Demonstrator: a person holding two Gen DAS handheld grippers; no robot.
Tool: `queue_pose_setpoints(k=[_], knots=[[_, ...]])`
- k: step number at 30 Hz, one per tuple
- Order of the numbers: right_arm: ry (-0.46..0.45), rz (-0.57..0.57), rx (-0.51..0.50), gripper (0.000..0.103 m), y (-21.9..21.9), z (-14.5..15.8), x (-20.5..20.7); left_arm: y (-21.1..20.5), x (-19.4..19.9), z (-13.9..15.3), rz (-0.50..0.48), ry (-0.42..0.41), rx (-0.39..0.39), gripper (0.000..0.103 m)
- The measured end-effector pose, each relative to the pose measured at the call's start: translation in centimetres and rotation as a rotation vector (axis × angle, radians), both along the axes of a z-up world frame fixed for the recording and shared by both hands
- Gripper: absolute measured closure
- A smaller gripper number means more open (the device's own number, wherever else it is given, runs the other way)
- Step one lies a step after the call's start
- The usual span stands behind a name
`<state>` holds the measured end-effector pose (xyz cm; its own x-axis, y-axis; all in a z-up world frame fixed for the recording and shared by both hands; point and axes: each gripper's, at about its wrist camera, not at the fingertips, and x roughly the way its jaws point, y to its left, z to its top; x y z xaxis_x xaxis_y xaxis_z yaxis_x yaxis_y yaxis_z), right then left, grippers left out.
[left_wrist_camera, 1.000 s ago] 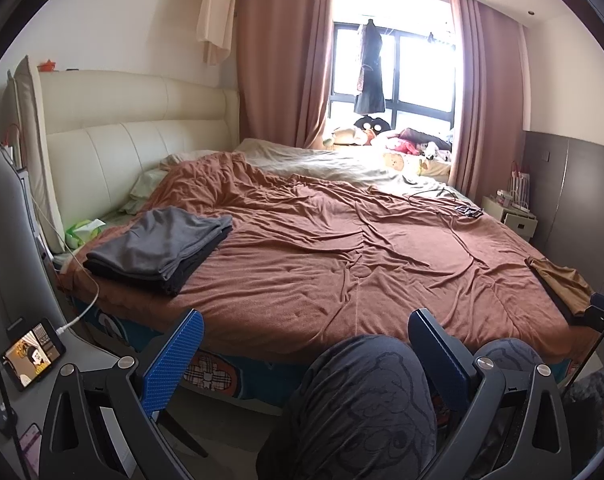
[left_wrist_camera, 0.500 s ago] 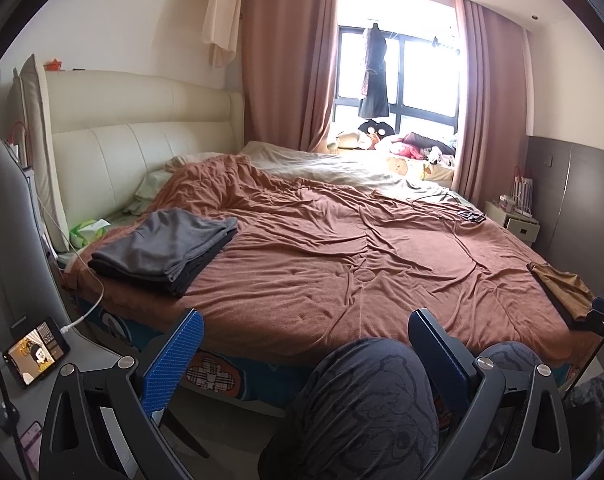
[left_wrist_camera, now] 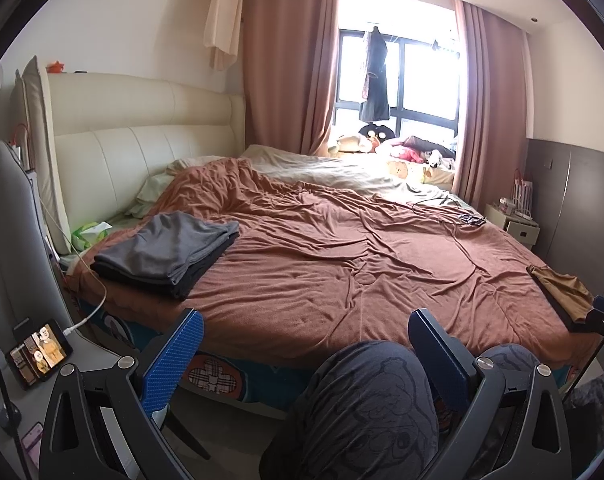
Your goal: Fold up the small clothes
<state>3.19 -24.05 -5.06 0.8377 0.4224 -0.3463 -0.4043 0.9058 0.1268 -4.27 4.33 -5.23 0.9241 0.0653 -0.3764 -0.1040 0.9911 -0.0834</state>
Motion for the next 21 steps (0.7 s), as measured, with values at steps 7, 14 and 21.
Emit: queue_pose_setpoints(k=[7,14,21], knots=[[0.001,-0.003,0.000,0.000,0.23,0.09,0.26,-0.02,-0.17,0.07,0.000,-0.002,0.001,0.000],[-0.007,-0.010,-0.019,0.000,0.71,0.11,0.21,0.01,-0.16,0.21,-0.002,-0.002,0.002,0.000],[-0.011,-0.015,-0.021,0.000,0.62,0.06,0.38,-0.03,0.10,0.18,-0.003,0.000,0.002,0.000]])
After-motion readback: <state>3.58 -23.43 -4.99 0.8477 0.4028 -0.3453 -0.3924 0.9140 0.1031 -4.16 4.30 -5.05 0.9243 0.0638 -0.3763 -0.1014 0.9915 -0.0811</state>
